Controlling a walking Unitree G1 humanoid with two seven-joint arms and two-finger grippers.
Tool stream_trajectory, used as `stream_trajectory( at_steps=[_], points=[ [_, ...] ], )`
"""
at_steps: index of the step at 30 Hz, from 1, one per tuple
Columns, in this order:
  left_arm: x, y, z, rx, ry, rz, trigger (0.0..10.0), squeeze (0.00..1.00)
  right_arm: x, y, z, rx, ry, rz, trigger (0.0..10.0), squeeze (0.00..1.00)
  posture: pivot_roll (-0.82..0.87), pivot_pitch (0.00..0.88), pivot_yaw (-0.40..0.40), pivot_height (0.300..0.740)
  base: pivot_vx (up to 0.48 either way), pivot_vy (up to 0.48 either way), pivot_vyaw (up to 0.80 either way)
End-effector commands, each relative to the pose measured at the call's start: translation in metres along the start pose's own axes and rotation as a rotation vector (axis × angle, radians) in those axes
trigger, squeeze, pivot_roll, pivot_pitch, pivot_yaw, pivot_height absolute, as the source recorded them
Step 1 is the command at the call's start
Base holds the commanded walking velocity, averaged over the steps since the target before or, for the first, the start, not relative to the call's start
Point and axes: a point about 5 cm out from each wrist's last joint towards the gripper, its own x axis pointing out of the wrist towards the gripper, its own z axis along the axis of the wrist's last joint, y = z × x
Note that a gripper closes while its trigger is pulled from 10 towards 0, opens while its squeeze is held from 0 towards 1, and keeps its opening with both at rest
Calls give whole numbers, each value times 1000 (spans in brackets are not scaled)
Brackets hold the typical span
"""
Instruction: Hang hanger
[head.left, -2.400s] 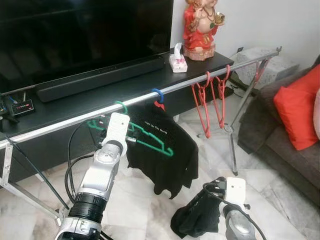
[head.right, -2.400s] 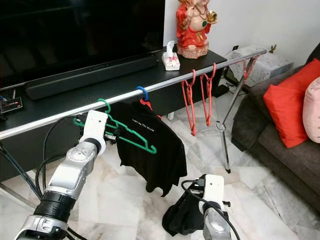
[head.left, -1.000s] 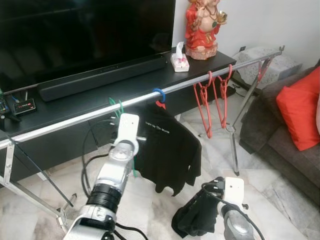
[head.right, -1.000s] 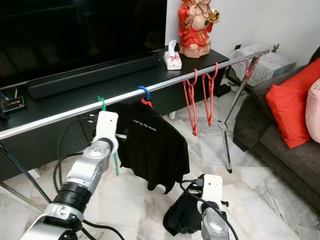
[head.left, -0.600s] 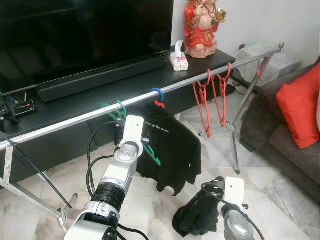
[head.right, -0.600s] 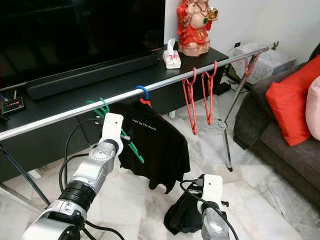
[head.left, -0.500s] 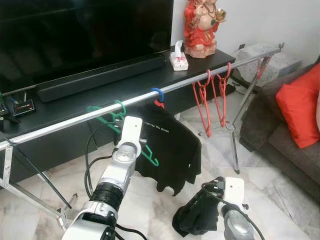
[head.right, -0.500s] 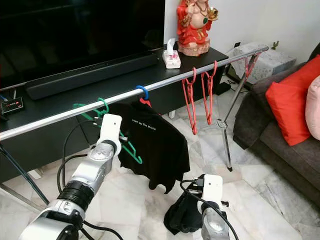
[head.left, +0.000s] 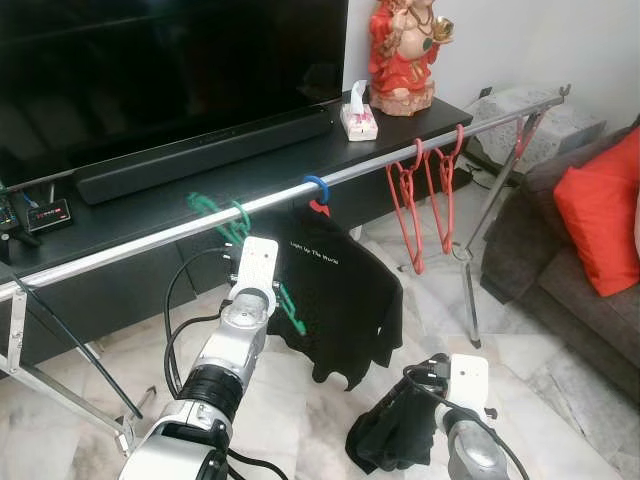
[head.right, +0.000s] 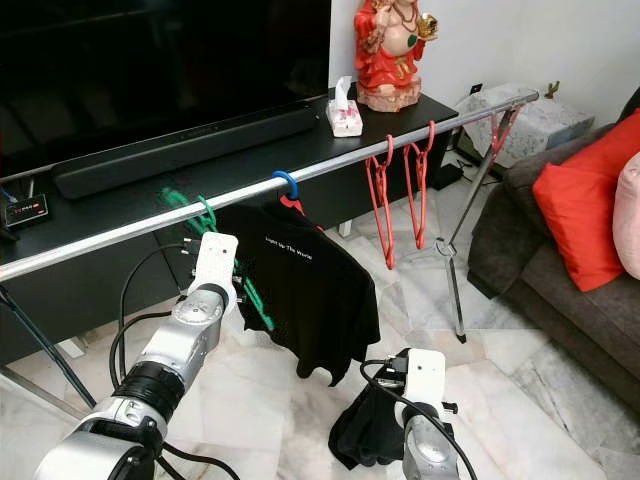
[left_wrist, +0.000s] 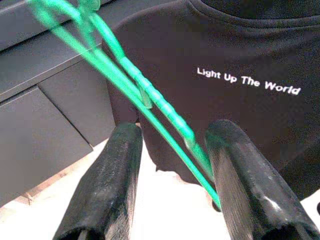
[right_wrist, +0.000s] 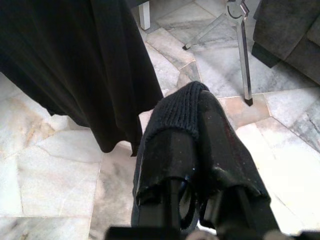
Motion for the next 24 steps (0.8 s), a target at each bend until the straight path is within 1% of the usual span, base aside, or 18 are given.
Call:
stream_trajectory(
  at_steps=[1, 8, 24],
  points=[
    [2, -1, 8, 21, -25, 4, 0, 0, 2, 0, 5, 7, -23, -3, 10000, 0, -30, 0, -5, 740, 0, 0, 0],
    [3, 2, 16, 11, -53, 16, 0, 0, 2, 1, 5, 8, -21, 1, 10000, 0, -30, 0, -5, 740, 0, 0, 0],
    [3, 1, 11, 22, -39, 11, 0, 0, 2, 3, 5, 9, -21, 1, 10000, 0, -29, 0, -1, 740, 0, 0, 0]
  ],
)
